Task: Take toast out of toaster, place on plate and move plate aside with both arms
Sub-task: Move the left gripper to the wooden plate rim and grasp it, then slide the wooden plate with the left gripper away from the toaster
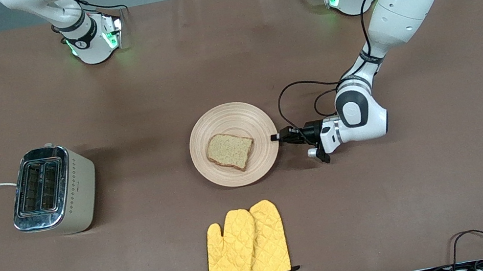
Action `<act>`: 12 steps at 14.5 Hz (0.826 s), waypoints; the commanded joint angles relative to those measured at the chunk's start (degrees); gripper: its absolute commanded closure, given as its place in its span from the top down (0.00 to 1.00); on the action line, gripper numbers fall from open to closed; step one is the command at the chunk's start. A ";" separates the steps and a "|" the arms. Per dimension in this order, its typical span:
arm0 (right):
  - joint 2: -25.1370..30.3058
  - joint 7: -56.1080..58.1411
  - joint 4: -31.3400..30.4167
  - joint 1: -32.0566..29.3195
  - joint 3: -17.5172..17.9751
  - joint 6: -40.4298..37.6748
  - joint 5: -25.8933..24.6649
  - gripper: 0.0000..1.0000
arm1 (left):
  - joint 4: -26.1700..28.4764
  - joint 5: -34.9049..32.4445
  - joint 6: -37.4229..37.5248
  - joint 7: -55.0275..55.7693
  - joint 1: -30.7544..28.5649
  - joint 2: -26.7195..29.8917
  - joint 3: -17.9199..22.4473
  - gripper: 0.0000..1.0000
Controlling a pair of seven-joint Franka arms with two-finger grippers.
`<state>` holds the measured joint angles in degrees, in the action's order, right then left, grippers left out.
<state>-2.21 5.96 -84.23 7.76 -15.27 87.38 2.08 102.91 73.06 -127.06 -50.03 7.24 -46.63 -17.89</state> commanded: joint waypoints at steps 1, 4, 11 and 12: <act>1.15 -0.51 -0.76 0.15 0.24 -0.02 -0.67 1.00 | -2.36 1.47 -0.47 -1.48 0.32 0.22 0.14 0.01; 1.07 -0.42 -0.93 0.15 0.24 1.74 -1.02 1.00 | -4.64 1.29 0.06 -0.69 -0.48 0.83 0.14 0.00; 1.51 -0.42 -1.46 0.07 0.50 1.22 -1.29 1.00 | -4.47 -0.11 4.53 -0.51 -7.93 4.35 0.31 0.00; 1.94 -0.51 -1.55 -0.81 2.07 1.30 -1.20 1.00 | -4.65 -1.68 4.80 -0.34 -9.34 4.96 0.31 0.00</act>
<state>-2.19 5.98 -84.32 7.73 -15.12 88.68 2.04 97.52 72.55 -125.19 -50.17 0.99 -44.50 -17.33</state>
